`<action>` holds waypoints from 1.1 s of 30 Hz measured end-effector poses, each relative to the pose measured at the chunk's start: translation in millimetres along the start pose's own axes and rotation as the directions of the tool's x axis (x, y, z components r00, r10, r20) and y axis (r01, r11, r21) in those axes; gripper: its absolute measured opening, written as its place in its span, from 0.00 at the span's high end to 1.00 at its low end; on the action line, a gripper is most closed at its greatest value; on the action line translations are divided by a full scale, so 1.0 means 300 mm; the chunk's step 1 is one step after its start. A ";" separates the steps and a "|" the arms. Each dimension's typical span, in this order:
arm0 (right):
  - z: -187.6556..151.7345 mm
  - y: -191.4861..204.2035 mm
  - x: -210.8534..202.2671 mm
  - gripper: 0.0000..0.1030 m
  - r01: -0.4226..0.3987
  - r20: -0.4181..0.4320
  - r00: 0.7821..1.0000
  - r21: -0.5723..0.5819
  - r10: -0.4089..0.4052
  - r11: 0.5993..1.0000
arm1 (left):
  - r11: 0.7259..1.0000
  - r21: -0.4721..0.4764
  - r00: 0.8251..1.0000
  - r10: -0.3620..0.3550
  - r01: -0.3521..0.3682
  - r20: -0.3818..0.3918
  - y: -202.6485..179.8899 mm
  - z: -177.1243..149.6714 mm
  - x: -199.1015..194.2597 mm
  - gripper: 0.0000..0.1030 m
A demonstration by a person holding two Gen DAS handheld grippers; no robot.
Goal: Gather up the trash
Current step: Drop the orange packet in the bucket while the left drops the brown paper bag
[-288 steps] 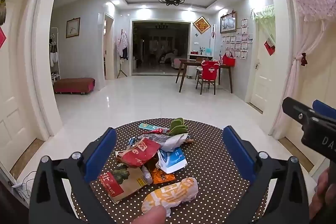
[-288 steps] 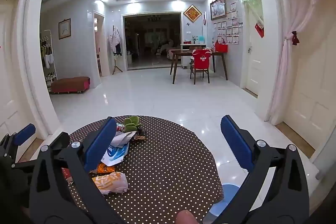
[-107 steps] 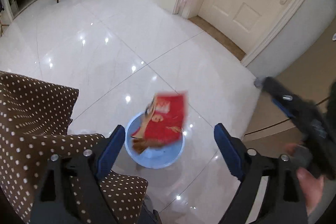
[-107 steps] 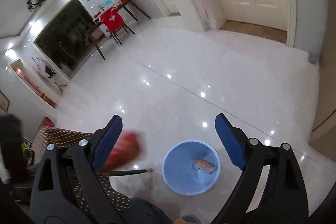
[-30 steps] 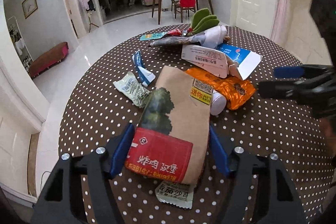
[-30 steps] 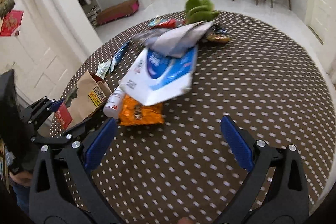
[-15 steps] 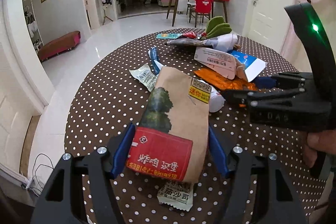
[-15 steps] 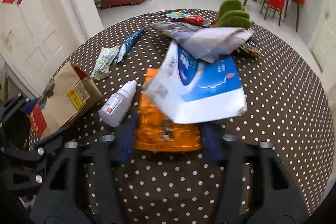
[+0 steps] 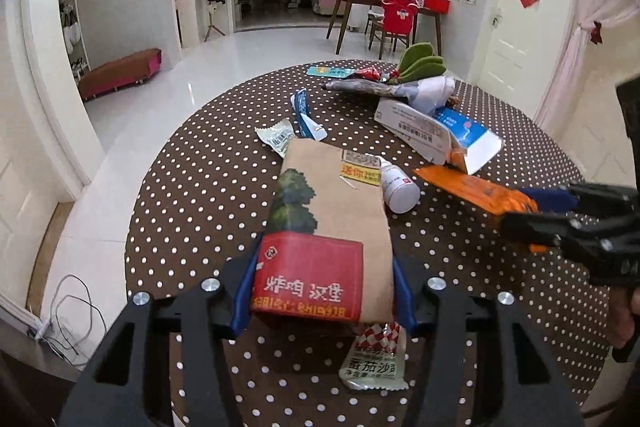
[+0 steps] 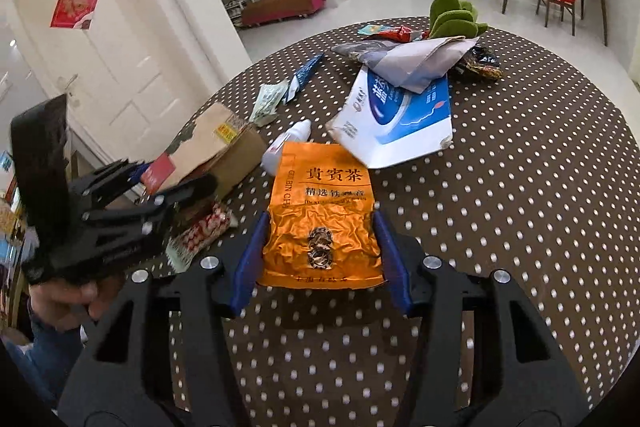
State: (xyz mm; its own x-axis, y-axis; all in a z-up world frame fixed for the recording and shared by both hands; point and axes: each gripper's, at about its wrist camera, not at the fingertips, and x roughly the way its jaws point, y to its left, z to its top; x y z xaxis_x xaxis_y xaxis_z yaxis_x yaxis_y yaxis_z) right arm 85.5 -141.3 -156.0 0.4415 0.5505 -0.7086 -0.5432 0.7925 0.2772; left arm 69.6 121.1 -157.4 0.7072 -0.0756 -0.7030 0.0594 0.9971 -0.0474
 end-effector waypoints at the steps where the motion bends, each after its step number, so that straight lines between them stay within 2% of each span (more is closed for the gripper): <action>1: -0.018 0.009 -0.014 0.49 -0.003 -0.001 1.000 -0.010 0.003 1.000 | 1.000 -0.008 1.000 -0.002 0.002 -0.001 0.002 -0.003 -0.003 0.48; 5: -0.070 0.018 -0.072 0.49 -0.012 0.008 1.000 -0.022 0.013 1.000 | 1.000 -0.019 1.000 0.003 -0.003 0.001 -0.003 -0.010 -0.012 0.48; 11: -0.079 -0.025 -0.165 0.49 -0.066 0.091 0.994 0.037 0.063 0.997 | 0.999 -0.052 0.999 0.012 -0.009 0.053 -0.005 0.014 -0.065 0.49; 15: -0.086 -0.060 -0.257 0.49 -0.062 0.166 0.985 0.061 0.052 0.996 | 0.999 -0.046 0.994 -0.001 0.006 0.112 -0.029 0.063 -0.121 0.49; 18: -0.073 -0.109 -0.339 0.49 -0.041 0.231 0.973 0.093 0.019 0.995 | 0.999 -0.014 0.985 -0.047 0.050 0.165 -0.101 0.121 -0.165 0.49; 21: -0.085 -0.186 -0.431 0.49 -0.004 0.295 0.954 0.155 -0.043 0.988 | 0.994 0.019 0.974 -0.113 0.111 0.198 -0.184 0.171 -0.181 0.49; 26: -0.146 -0.371 -0.593 0.49 0.072 0.379 0.906 0.301 -0.188 0.951 | 0.967 0.099 0.945 -0.250 0.234 0.212 -0.413 0.267 -0.152 0.49; 29: -0.198 -0.499 -0.683 0.49 0.161 0.381 0.868 0.391 -0.319 0.906 | 0.939 0.140 0.925 -0.336 0.314 0.179 -0.566 0.306 -0.105 0.49; 33: -0.279 -0.678 -0.754 0.49 0.241 0.340 0.831 0.493 -0.440 0.836 | 0.898 0.190 0.901 -0.421 0.397 0.108 -0.778 0.336 -0.023 0.49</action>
State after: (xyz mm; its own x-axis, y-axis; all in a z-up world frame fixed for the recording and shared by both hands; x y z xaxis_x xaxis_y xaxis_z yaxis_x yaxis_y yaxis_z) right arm 36.3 -449.0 -106.6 0.8489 0.1977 -0.4902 0.0048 0.9245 0.3811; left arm 121.9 -112.0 -70.1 0.6882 -0.4888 -0.5362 0.4682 0.8637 -0.1865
